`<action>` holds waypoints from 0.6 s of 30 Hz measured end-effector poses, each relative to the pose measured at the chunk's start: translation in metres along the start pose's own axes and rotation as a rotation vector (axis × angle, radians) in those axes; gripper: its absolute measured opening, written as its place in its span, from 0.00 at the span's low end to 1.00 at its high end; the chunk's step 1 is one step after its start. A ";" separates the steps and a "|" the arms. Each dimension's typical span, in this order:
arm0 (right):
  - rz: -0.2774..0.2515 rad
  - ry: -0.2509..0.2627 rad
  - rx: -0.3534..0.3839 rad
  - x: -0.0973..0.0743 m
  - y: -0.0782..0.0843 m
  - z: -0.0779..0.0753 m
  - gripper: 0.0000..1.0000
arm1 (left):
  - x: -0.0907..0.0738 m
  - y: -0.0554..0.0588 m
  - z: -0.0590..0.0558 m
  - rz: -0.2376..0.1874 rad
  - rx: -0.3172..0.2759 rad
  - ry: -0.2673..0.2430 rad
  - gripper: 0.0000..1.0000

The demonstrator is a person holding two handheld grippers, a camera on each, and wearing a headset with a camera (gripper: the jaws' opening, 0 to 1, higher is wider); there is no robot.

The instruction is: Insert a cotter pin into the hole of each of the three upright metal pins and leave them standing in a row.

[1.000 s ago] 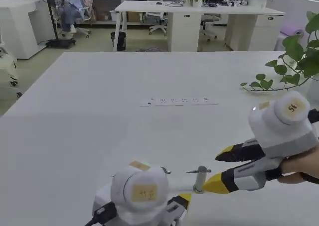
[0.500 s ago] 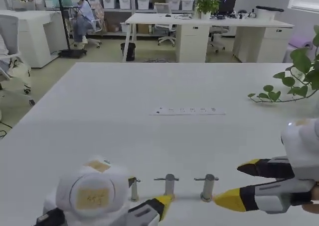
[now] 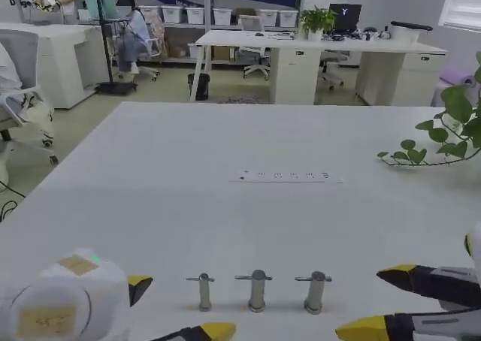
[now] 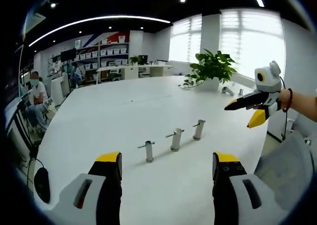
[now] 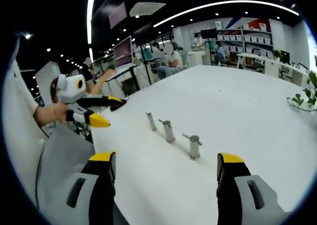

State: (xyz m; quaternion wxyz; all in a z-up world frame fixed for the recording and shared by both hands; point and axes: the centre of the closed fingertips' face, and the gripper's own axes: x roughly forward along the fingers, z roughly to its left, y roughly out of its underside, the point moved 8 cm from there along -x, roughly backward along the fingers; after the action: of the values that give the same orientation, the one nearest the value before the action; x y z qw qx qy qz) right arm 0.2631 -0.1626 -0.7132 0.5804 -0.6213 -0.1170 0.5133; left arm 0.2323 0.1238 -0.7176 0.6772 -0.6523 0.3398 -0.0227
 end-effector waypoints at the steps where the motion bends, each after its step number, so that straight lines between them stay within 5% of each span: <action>1: -0.006 0.002 -0.003 -0.001 0.002 0.001 0.87 | -0.002 0.001 0.000 -0.002 0.001 0.002 0.76; 9: -0.044 0.004 0.007 -0.003 0.008 0.006 1.00 | -0.011 0.007 0.007 -0.012 -0.014 0.027 0.87; 18: -0.056 0.022 0.016 -0.004 0.011 0.009 1.00 | -0.017 0.009 0.012 -0.003 0.006 0.021 0.97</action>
State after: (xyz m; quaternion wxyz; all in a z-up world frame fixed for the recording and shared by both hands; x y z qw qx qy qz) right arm 0.2489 -0.1637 -0.7187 0.6009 -0.6187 -0.1235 0.4909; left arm 0.2216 0.1432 -0.7194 0.6755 -0.6505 0.3459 -0.0314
